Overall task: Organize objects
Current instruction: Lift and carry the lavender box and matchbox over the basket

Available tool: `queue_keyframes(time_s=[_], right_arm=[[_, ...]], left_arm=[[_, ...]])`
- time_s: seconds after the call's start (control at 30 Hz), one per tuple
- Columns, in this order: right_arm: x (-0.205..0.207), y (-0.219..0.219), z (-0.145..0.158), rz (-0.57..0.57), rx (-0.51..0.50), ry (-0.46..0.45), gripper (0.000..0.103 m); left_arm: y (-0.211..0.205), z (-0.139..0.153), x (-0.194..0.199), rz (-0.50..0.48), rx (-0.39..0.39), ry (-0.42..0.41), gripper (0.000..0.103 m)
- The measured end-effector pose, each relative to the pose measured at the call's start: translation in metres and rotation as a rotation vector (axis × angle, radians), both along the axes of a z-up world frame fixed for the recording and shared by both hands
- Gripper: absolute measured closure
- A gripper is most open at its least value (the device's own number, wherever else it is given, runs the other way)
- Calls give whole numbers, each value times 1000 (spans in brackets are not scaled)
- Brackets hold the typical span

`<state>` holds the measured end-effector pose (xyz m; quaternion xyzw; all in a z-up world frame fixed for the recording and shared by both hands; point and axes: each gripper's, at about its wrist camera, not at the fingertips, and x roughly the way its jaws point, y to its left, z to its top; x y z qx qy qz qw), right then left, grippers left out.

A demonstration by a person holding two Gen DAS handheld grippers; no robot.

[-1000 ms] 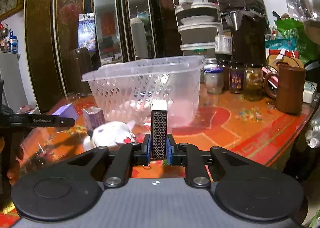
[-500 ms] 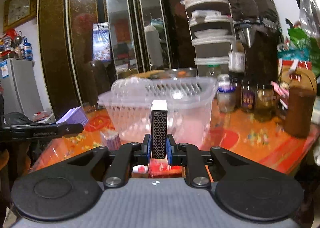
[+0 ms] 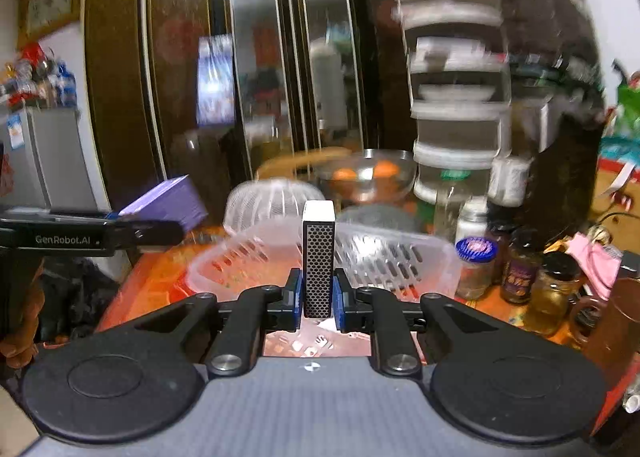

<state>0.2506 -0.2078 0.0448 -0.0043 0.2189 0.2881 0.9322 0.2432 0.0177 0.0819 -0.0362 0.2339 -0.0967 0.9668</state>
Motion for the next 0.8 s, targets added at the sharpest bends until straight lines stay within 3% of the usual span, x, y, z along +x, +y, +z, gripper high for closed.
queue_keyframes(time_s=[0.2, 0.3, 0.47, 0.8], right_arm=[[82, 22, -12, -32, -92, 221, 85], [103, 29, -29, -39, -146, 292, 85], [121, 38, -44, -48, -178, 339, 85], [128, 50, -54, -48, -218, 341, 85]], left_arm=[[-8, -36, 93, -5, -14, 302, 56], [-2, -53, 117, 16, -29, 379, 56], [3, -72, 132, 33, -12, 432, 56], [1, -84, 143, 42, 24, 436, 56]])
